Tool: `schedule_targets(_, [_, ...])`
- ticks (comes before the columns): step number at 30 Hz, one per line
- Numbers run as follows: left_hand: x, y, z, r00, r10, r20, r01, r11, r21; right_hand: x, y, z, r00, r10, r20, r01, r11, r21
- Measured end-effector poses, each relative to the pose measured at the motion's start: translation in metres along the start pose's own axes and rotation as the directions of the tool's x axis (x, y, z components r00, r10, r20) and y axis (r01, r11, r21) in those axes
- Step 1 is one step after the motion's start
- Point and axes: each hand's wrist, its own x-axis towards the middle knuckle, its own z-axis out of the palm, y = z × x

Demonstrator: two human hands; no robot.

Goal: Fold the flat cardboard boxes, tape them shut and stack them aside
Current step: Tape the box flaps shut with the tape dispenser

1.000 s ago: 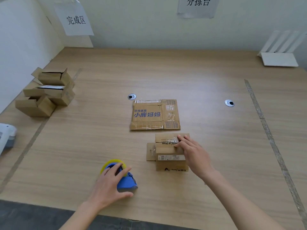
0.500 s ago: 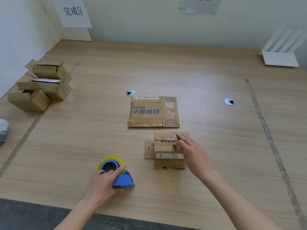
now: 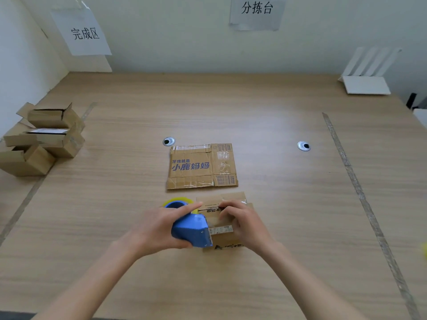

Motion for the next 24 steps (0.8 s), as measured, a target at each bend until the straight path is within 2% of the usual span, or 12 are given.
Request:
schedule_targets(3, [0.013, 0.007, 0.001, 0.991, 0.045, 0.125, -0.047, 0.999, 0.018, -0.001, -0.003, -0.002, 0.998, 0.038, 0.052, -0.043, 0.994, 0.096])
schedule_targets(6, [0.017, 0.006, 0.003, 0.991, 0.029, 0.127, -0.031, 0.999, 0.013, -0.001, -0.006, -0.005, 0.985, 0.088, 0.149, -0.116, 0.975, 0.188])
schedule_targets(11, [0.023, 0.004, 0.003, 0.992, 0.025, 0.12, -0.029, 0.999, 0.028, -0.002, -0.01, -0.008, 0.962, 0.06, 0.266, -0.125, 0.964, 0.234])
schedule_targets(15, [0.024, 0.004, 0.002, 0.993, 0.019, 0.12, -0.025, 0.998, 0.051, -0.001, -0.008, -0.01, 0.961, 0.058, 0.27, -0.131, 0.956, 0.261])
schedule_targets(20, [0.024, 0.004, 0.001, 0.992, 0.02, 0.122, -0.025, 0.999, 0.046, -0.003, -0.007, -0.001, 0.984, 0.055, 0.169, -0.098, 0.961, 0.26])
schedule_targets(24, [0.022, 0.004, -0.001, 0.994, 0.019, 0.111, -0.025, 0.999, 0.045, -0.003, -0.003, 0.001, 0.986, 0.073, 0.152, -0.117, 0.945, 0.306])
